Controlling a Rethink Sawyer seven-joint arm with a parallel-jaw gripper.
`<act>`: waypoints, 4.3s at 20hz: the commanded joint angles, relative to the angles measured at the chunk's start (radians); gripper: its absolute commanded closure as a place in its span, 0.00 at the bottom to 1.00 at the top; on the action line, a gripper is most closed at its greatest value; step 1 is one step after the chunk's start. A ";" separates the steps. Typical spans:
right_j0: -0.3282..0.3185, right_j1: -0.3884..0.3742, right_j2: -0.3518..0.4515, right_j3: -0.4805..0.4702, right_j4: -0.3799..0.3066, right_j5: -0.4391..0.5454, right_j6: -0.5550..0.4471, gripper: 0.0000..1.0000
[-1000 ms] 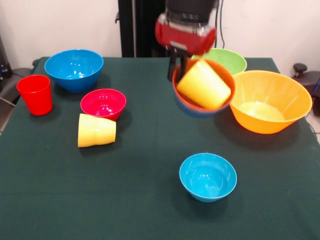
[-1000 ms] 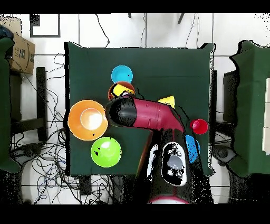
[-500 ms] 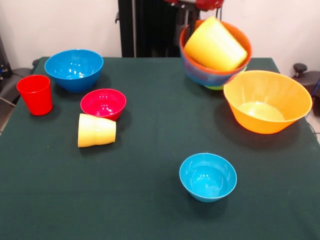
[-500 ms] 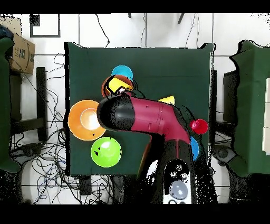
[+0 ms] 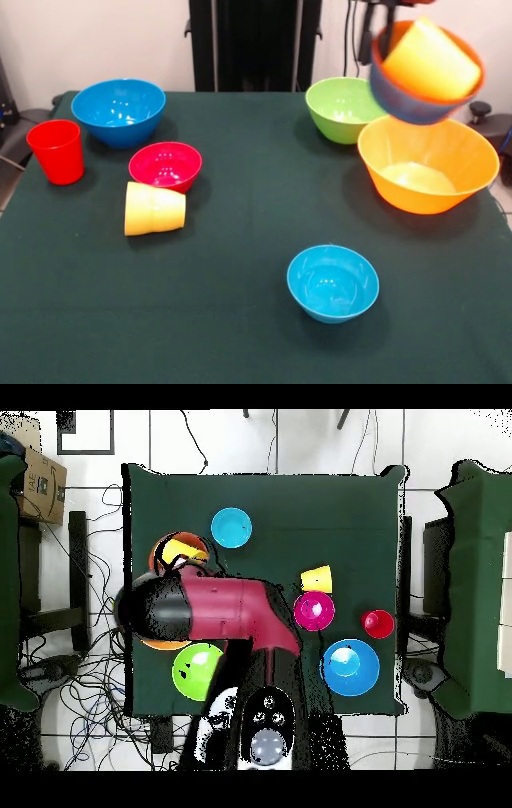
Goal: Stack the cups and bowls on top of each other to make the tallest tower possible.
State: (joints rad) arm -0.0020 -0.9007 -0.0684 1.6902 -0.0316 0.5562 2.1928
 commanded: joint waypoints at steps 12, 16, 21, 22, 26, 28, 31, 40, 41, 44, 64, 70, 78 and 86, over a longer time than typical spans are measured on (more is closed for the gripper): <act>0.159 0.142 -0.088 0.070 0.052 -0.106 0.246 1.00; 0.152 0.190 -0.094 0.098 0.048 -0.199 0.249 1.00; 0.197 0.243 -0.137 0.099 0.072 -0.257 0.276 1.00; 0.203 0.249 -0.143 0.098 0.078 -0.260 0.275 1.00; 0.214 0.293 -0.153 0.092 0.095 -0.296 0.261 1.00; 0.230 0.312 -0.161 0.089 0.110 -0.314 0.266 1.00; 0.269 0.330 -0.185 0.077 0.139 -0.306 0.289 1.00; 0.360 0.368 -0.227 0.047 0.230 -0.279 0.333 1.00; 0.357 0.366 -0.226 0.051 0.234 -0.280 0.328 1.00; 0.360 0.366 -0.229 0.055 0.245 -0.284 0.319 1.00; 0.332 0.439 -0.164 0.123 0.268 -0.423 0.313 1.00; 0.310 0.469 -0.128 0.137 0.265 -0.463 0.299 1.00; 0.338 0.480 -0.143 0.123 0.293 -0.410 0.296 0.00; 0.372 0.494 -0.183 0.095 0.314 -0.357 0.283 0.00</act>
State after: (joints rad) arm 0.3399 -0.4346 -0.3069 1.7892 0.2356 0.1349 2.3039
